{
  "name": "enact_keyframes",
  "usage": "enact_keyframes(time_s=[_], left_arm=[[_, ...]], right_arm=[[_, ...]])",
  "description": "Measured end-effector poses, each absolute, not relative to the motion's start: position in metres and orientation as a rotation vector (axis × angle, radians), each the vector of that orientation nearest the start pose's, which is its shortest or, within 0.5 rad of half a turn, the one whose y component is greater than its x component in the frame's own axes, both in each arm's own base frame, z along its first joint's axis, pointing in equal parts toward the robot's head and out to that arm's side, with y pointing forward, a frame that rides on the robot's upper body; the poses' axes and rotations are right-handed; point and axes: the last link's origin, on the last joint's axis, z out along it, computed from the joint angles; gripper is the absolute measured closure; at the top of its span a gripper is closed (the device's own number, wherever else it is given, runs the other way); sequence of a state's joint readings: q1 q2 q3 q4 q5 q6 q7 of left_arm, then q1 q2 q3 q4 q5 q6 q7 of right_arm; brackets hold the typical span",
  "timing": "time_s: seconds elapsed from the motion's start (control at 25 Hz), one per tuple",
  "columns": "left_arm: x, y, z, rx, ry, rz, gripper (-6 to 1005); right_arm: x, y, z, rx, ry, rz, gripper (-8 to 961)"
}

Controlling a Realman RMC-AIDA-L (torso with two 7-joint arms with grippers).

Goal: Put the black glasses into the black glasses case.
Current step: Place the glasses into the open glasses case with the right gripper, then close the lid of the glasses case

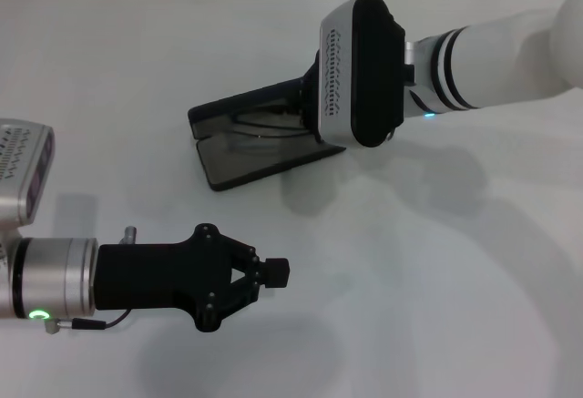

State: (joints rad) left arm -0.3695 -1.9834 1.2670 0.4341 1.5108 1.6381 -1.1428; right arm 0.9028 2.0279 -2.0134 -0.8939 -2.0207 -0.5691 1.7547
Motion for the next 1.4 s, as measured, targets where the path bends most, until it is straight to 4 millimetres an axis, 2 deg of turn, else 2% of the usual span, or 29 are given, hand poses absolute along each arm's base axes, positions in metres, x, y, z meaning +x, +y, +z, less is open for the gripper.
enact_keyframes(time_s=[0.76, 1.2, 1.4], left_arm=[[-0.281, 0.25, -0.034, -2.934, -0.584, -0.909, 987], [-0.281, 0.25, -0.034, -2.936, -0.582, -0.91, 986], [-0.282, 0.25, -0.033, -2.928, -0.584, -0.91, 986]], right_arm=[[0.085, 0.4, -0.124, -2.643, -0.56, -0.144, 853], [0.082, 0.395, -0.125, -2.671, -0.566, -0.136, 700], [0.084, 0.39, -0.123, -2.687, -0.535, -0.105, 705]])
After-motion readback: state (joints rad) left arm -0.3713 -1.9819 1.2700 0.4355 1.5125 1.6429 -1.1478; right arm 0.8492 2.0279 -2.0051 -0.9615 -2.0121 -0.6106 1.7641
